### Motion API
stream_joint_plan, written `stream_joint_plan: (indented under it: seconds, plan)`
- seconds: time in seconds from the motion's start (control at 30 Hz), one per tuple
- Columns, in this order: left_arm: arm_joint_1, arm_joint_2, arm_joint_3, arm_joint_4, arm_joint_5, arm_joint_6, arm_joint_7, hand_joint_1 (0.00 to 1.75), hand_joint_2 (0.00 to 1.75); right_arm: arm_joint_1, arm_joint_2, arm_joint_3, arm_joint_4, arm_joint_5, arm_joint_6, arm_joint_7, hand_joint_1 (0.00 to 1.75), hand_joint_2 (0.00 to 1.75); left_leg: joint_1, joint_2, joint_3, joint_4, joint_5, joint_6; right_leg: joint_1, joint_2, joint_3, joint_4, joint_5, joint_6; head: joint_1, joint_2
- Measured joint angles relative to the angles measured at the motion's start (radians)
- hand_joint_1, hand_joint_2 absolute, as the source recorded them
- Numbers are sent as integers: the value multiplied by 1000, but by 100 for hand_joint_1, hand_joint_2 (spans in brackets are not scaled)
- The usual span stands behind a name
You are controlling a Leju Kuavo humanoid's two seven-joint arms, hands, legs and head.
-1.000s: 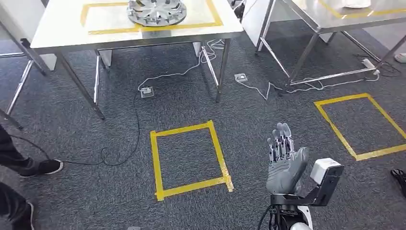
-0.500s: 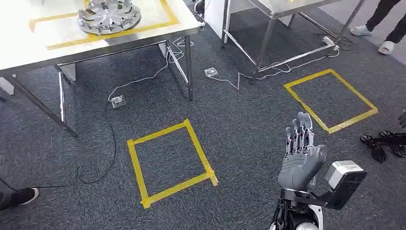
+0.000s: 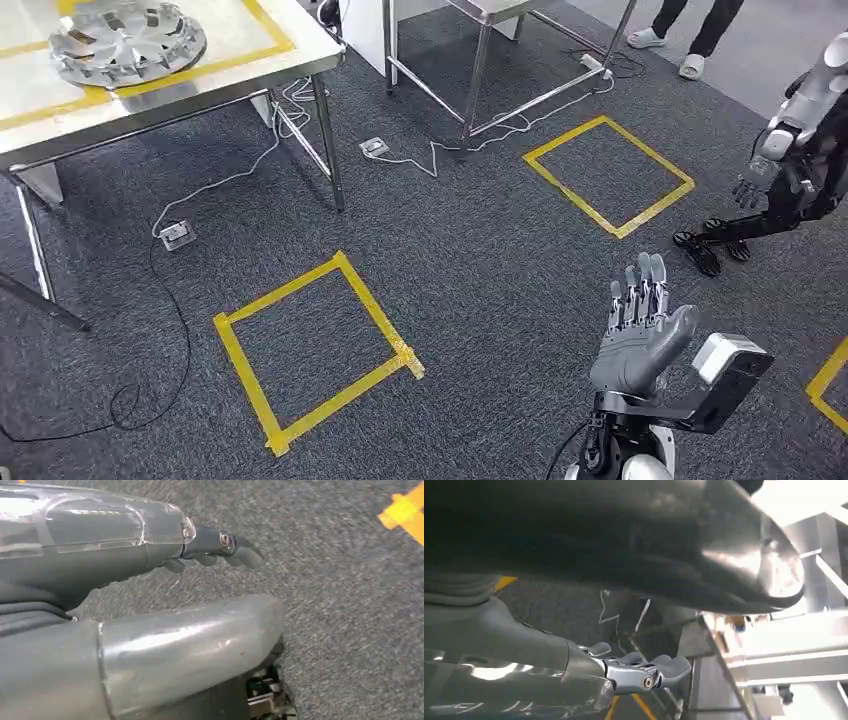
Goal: Take the parts from the cabinet and place them on the table.
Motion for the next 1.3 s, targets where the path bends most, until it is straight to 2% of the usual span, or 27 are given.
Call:
stream_joint_plan:
  seconds: [0.07, 0.1, 0.13, 0.27, 0.33, 0.37, 0.43, 0.47, 0.5, 0.53, 0.57, 0.6, 0.63, 0.7, 0.77, 0.8, 0.83, 0.87, 0.93, 0.97, 1.0, 1.03, 1.1, 1.13, 1.17, 1.27, 1.3]
  plan:
    - [-4, -1, 0, 0, -6, 0, 3, 0, 0, 0, 0, -11, 6, -11, 0, -7, 0, 0, -3, 19, 7, 0, -4, -3, 4, -14, 83, -162, 86, -14, 5, 0]
    - [-5, -2, 0, 0, -8, 0, 3, 0, 0, -1, 0, -15, 8, -13, 0, -9, 0, 0, -2, 28, 10, -1, -6, -4, 14, -51, 127, -251, 107, -27, 7, 0]
    - [-6, -3, 0, 0, -12, 0, 3, 0, 0, -4, 0, -21, 9, -12, 0, -8, 0, 0, -8, 34, 10, -2, -8, -9, 25, -71, 137, -265, 90, -36, 5, 0]
    - [-8, -18, -5, -1, -28, 17, 6, 0, 0, -1, -9, -60, -5, 17, 0, 17, 0, 0, -9, 66, 26, -17, -6, -28, 28, -37, 135, -286, 99, -60, 8, 0]
    - [-10, -21, -6, -3, -28, 33, 5, 0, 0, 0, -10, -84, -20, 57, 0, 40, 0, 0, -3, -44, 8, 35, -49, -28, 17, -23, 159, -311, 114, -71, 0, 0]
    - [-8, -24, -6, -3, -28, 40, 5, 0, 0, 0, -10, -98, -26, 69, 0, 49, 0, 0, -3, -65, -26, 109, -87, -29, 16, -13, 158, -312, 116, -74, -9, 0]
    - [-2, -25, -6, -3, -26, 50, 7, 0, 0, 7, -10, -131, -31, 77, 0, 52, 0, 0, -3, -68, -101, 252, -141, -32, 20, 12, 158, -309, 113, -78, -21, 0]
    - [2, -26, -6, -3, -23, 52, 8, 0, 0, 11, -10, -145, -34, 78, 0, 52, 0, 0, -3, -66, -119, 278, -137, -33, 21, 27, 158, -307, 112, -78, -23, 0]
    - [3, -25, -7, -3, -23, 53, 8, 0, 0, 12, -10, -161, -38, 82, 0, 52, 0, 0, -3, -65, -116, 258, -107, -33, 21, 43, 158, -304, 111, -77, -26, 0]
    - [2, -25, -7, -3, -23, 55, 8, 0, 0, 12, -11, -173, -42, 89, 0, 54, 0, 0, -3, -66, -97, 207, -65, -32, 21, 57, 159, -299, 108, -76, -28, 0]
    - [1, -25, -8, -3, -23, 57, 8, 0, 0, 11, -11, -189, -51, 98, 0, 63, 0, 0, 0, -80, -61, 118, -7, -32, 19, 73, 159, -292, 103, -72, -32, 0]
    - [0, -25, -10, -3, -23, 56, 8, 0, 0, 9, -11, -202, -61, 103, 0, 73, 0, 0, 3, -128, -29, 38, 34, -30, 18, 85, 157, -281, 97, -66, -36, 0]
    - [1, -26, -14, -3, -25, 56, 9, 0, 0, 7, -11, -214, -71, 104, 0, 80, 0, 0, 11, -199, -24, 26, 13, -27, 20, 95, 148, -271, 90, -59, -40, 0]
    - [2, -28, -16, -3, -27, 55, 10, 0, 0, -7, -12, -226, -81, 97, 0, 91, 0, 0, 5, -176, -18, 10, 8, -27, 9, 125, 132, -262, 93, -46, -34, 0]
    - [1, -28, -20, -3, -29, 55, 12, 0, 0, -6, -15, -243, -92, 94, 0, 93, 0, 0, 2, -141, -11, 3, 11, -14, 3, 161, 125, -267, 98, -33, -38, 0]
    - [0, -31, -21, -3, -31, 52, 12, 0, 0, -8, -18, -246, -96, 94, 0, 92, 0, 0, 7, -121, -5, -5, 14, -10, 5, 129, 121, -258, 92, -31, -35, 0]
    - [-1, -33, -21, -3, -35, 50, 11, 0, 0, -18, -19, -249, -100, 101, 0, 87, 0, 0, 5, -102, 1, -7, 12, -7, 10, 64, 105, -225, 72, -23, -22, 0]
    - [0, -35, -22, -3, -36, 47, 11, 0, 0, -30, -21, -252, -100, 108, 0, 87, 0, 0, 3, -80, 5, -7, 8, -1, 8, 33, 73, -168, 43, -16, -12, 0]
    - [1, -36, -23, -3, -40, 45, 12, 0, 0, -36, -19, -254, -101, 122, 0, 87, 0, 0, -1, -36, 9, -7, 1, 3, 0, 7, -14, -11, -18, -5, -10, 0]
    - [1, -35, -23, -3, -42, 45, 13, 0, 0, -36, -19, -254, -101, 132, 0, 91, 0, 0, -1, -17, 11, -7, -3, 2, -3, 4, -37, 28, -20, -2, -7, 0]
    - [0, -35, -23, -3, -43, 45, 13, 0, 0, -37, -18, -254, -102, 140, 0, 93, 0, 0, -1, -2, 15, -7, -7, -1, -5, 3, -35, 19, -1, -1, -5, 0]
    - [-3, -35, -23, -3, -45, 45, 13, 0, 0, -37, -18, -254, -103, 148, 0, 96, 0, 0, -1, 10, 19, -7, -11, -3, -8, -1, -14, -27, 37, 0, -5, 0]
    - [-11, -38, -23, -3, -47, 45, 13, 0, 0, -38, -19, -255, -111, 155, 0, 98, 0, 0, 1, 28, 32, -8, -20, -10, -6, -29, 77, -204, 132, -7, 0, 0]
    - [-14, -39, -23, -3, -48, 45, 13, 0, 0, -40, -19, -256, -116, 159, 0, 99, 0, 0, -1, 34, 33, -12, -23, -14, 3, -69, 102, -247, 116, -11, 3, 0]
    - [-17, -40, -23, -3, -48, 45, 12, 0, 0, -42, -19, -256, -117, 160, 0, 99, 0, 0, -6, 39, 34, -10, -25, -20, 12, -76, 107, -263, 114, -23, 5, 0]
    - [-17, -41, -24, -3, -48, 45, 13, 0, 0, -37, -18, -259, -120, 161, 0, 103, 0, 0, -4, 62, 49, -26, -26, -37, 17, -52, 102, -263, 111, -40, 3, 0]
    - [-17, -42, -24, -4, -48, 45, 12, 0, 0, -37, -18, -261, -124, 161, 0, 103, 0, 0, -4, 60, 53, -27, -37, -45, 8, -40, 119, -284, 119, -50, 3, 0]
